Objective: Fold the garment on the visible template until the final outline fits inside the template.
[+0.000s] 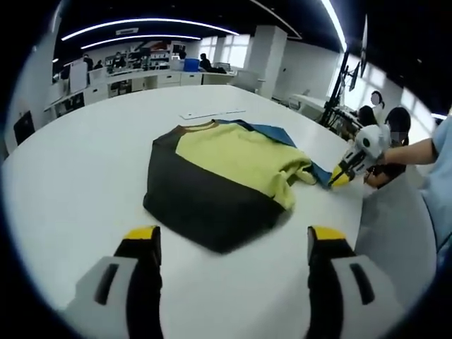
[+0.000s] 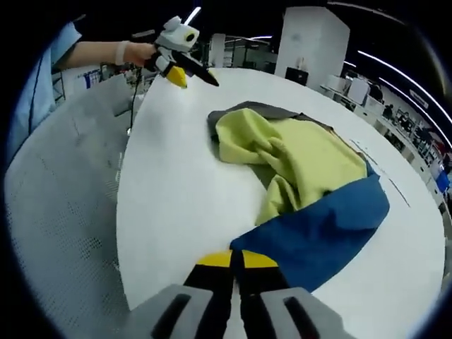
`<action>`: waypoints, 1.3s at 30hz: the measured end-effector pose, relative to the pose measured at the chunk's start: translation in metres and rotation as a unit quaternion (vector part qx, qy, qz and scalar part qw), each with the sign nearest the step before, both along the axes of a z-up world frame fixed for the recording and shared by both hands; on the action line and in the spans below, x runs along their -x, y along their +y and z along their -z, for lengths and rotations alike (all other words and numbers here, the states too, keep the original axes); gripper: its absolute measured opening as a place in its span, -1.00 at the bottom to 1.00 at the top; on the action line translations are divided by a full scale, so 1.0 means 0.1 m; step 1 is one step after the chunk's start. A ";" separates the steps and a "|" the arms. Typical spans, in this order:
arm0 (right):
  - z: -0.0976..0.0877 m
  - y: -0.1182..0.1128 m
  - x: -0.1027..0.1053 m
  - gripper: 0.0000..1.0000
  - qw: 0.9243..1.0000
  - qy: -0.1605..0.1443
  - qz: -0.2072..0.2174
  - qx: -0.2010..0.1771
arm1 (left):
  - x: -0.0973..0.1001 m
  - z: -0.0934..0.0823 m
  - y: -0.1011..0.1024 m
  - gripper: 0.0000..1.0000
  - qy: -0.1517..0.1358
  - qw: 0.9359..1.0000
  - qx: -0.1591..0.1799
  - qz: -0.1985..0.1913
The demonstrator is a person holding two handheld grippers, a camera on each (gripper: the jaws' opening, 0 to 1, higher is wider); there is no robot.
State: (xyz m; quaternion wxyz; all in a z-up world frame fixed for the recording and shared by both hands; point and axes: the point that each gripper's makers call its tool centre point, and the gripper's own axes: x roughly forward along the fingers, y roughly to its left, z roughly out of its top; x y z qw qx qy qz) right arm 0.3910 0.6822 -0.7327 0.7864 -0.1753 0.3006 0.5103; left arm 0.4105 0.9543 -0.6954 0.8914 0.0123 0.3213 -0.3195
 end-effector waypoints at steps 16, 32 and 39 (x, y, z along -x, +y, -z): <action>-1.18 -1.11 -1.09 -1.00 0.935 0.028 0.268 -0.232 | -0.05 -0.04 -0.01 0.58 -0.004 1.000 0.006 -0.009; -0.94 -2.20 -1.75 -1.00 0.880 0.021 0.420 -0.222 | -0.11 0.13 -0.04 0.52 0.013 1.000 0.013 -0.023; -0.84 -2.56 -2.02 -1.00 0.851 0.023 0.471 -0.230 | -0.20 0.11 -0.01 0.51 0.013 0.999 0.015 -0.029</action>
